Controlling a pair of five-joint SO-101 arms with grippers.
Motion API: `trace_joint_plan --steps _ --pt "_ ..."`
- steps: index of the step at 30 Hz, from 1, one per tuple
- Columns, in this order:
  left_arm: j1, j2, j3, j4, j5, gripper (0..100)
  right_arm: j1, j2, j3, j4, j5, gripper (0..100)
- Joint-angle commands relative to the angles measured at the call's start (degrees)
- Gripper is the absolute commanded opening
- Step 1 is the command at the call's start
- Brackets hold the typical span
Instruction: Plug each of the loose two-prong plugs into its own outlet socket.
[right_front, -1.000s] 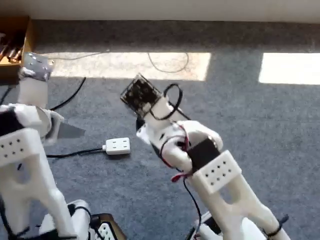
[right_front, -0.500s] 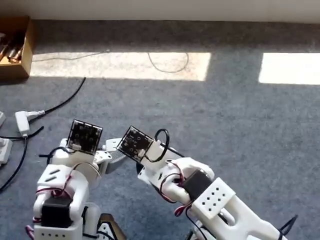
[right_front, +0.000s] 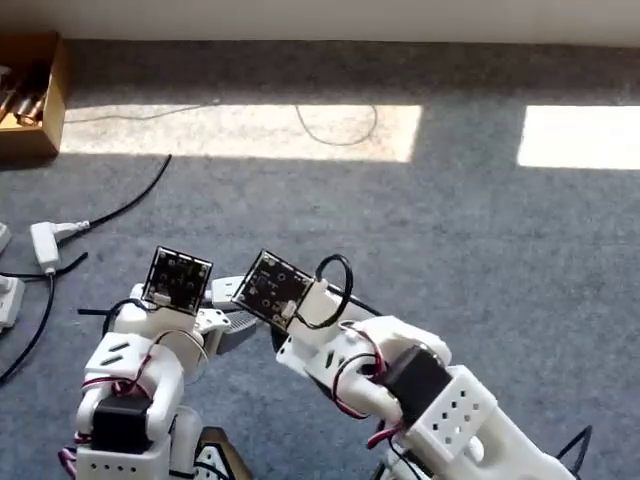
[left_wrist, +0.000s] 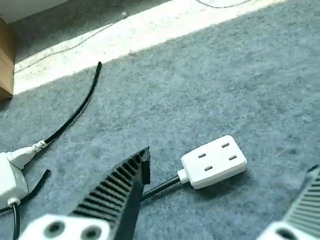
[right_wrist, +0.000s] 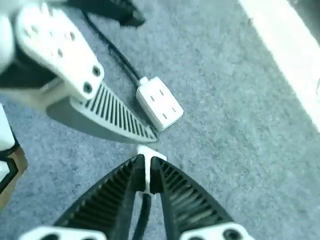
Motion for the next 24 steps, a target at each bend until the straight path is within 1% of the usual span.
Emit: trace_joint_plan --steps 1,3,6,10,11,13,15,17,19,21,24 --pt "0.66 -0.66 -0.22 0.18 0.26 44 1.27 0.31 -7.60 2.33 -0.18 0.8" --pt "0.31 -0.84 -0.48 0.18 0.26 44 1.36 1.89 -7.96 2.42 -0.09 0.8" --pt "-0.13 -0.92 -0.75 0.18 0.26 44 2.51 4.26 -6.37 2.42 2.37 0.8" --pt "-7.34 -0.57 -3.30 -0.70 0.53 44 7.60 7.08 -1.36 4.70 8.70 0.8" --pt "-8.48 -0.48 -3.03 -1.58 0.62 44 8.40 7.60 2.24 3.56 8.79 0.8" --pt "-9.89 -0.40 -1.80 -3.60 0.70 44 8.04 7.87 10.68 -3.65 6.59 0.8" --pt "-10.24 -0.40 -0.75 -5.36 0.88 43 6.29 8.48 18.07 -11.47 3.34 0.8" --pt "-10.24 -0.40 -0.31 -5.45 1.41 40 2.77 8.48 22.99 -14.81 2.29 0.9" --pt "-10.24 -0.40 -0.31 -5.63 1.49 39 -2.07 8.48 24.13 -14.90 2.29 0.9" --pt "-10.24 -0.40 -0.31 -5.63 1.49 39 -5.23 8.48 24.31 -12.35 2.29 0.9" --pt "-10.24 -0.40 -0.31 -5.63 1.49 39 -6.29 8.48 24.66 -11.21 2.11 1.0"
